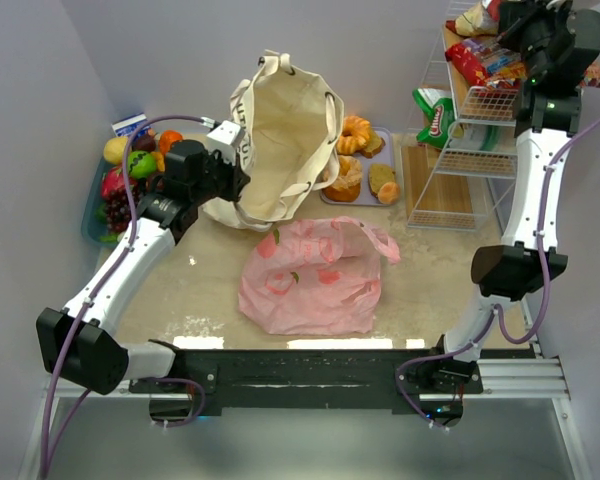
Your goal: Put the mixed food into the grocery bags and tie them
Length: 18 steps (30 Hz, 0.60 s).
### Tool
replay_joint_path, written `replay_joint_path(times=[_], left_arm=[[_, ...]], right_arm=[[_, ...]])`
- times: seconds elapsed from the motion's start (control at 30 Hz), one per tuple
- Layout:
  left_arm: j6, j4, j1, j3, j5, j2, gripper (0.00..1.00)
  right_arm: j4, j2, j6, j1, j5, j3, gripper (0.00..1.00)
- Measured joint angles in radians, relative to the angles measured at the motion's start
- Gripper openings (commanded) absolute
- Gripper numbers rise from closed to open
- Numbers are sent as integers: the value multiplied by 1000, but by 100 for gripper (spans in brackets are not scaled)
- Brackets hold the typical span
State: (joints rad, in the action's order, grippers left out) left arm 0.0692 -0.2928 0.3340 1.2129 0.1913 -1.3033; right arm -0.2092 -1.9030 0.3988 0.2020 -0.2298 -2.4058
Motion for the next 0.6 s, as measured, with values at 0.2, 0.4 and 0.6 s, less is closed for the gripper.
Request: replay_joint_path(times=[0.2,0.4,0.6], left_arm=[[3,2,0,-1,23,0,0],[18,17,0,-8,42,0,0],[17,23,0,-15,49,0,0]], right_arm=[[9,-2,13,0,-27,-21,0],[75,14,56,-15,-64,-32,0],[214,110,133,-63,-116,32,0]])
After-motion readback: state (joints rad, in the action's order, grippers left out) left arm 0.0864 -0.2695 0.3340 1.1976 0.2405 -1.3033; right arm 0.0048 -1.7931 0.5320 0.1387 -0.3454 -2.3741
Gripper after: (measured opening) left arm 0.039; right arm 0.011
